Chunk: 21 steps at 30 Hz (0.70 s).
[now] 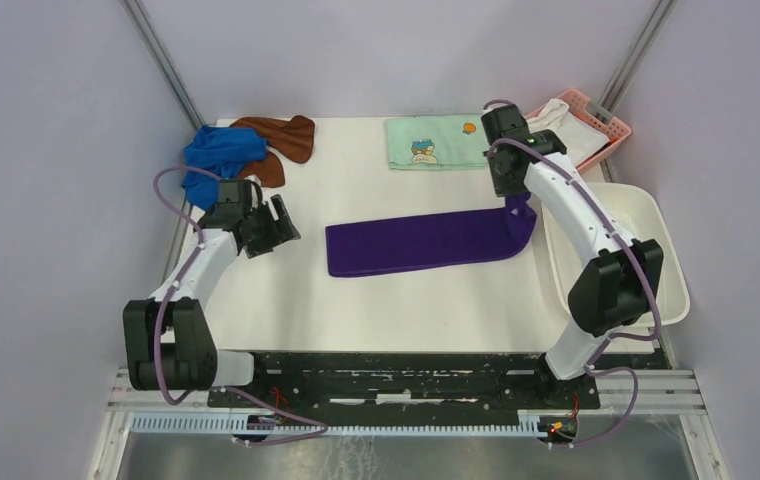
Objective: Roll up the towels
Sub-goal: Fold the towel at the center of the board.
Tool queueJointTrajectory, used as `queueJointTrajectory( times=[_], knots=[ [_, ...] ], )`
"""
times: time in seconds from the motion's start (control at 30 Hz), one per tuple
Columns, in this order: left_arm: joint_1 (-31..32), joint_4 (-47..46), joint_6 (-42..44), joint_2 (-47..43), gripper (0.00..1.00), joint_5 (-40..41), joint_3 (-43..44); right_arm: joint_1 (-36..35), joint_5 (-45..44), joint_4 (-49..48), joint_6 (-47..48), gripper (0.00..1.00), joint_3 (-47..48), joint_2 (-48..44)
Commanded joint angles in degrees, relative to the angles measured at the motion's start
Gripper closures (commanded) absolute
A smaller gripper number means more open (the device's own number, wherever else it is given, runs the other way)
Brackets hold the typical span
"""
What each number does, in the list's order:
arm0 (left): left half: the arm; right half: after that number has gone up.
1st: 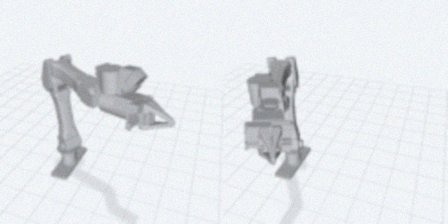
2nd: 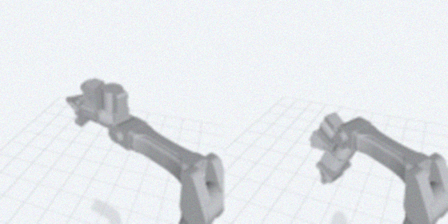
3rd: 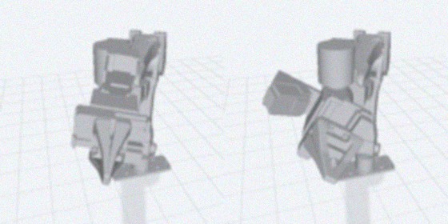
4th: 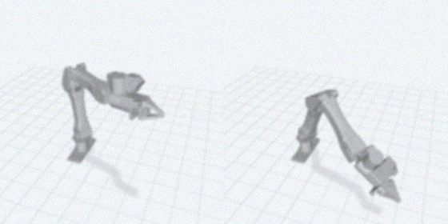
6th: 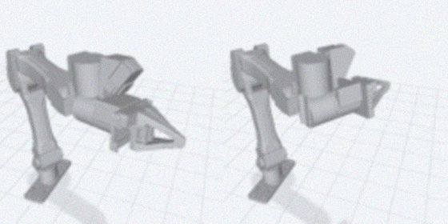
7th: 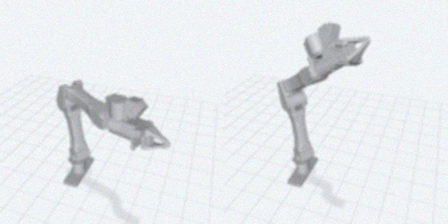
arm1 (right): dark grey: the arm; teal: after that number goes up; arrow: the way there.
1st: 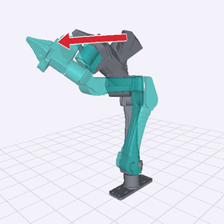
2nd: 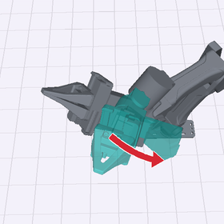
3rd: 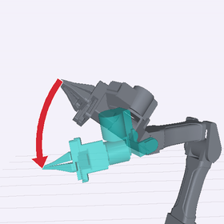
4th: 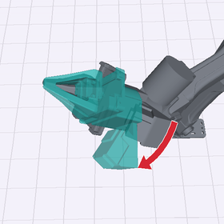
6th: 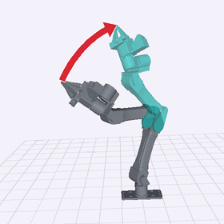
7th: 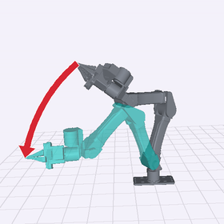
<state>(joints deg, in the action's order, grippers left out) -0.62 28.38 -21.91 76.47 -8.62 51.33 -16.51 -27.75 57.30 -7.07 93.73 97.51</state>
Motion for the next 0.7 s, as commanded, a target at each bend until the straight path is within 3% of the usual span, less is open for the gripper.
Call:
queueJointTrajectory(
  times=[0.0, 0.23, 0.67],
  knots=[
    [0.18, -2.45, -2.45, 2.09, 0.20, -4.57, 0.53, -4.37, 21.41, -0.63, -3.81, 0.99, 3.32, 0.28],
    [0.51, -4.71, -4.54, 6.13, 0.25, -8.60, 0.41, -13.65, 29.27, -2.45, -7.60, 0.99, 8.35, 5.50],
    [5.67, -9.75, -9.43, 15.83, 0.34, -12.20, 1.37, -25.52, 29.96, -0.61, -10.34, 0.99, 21.27, 15.04]
  ],
)
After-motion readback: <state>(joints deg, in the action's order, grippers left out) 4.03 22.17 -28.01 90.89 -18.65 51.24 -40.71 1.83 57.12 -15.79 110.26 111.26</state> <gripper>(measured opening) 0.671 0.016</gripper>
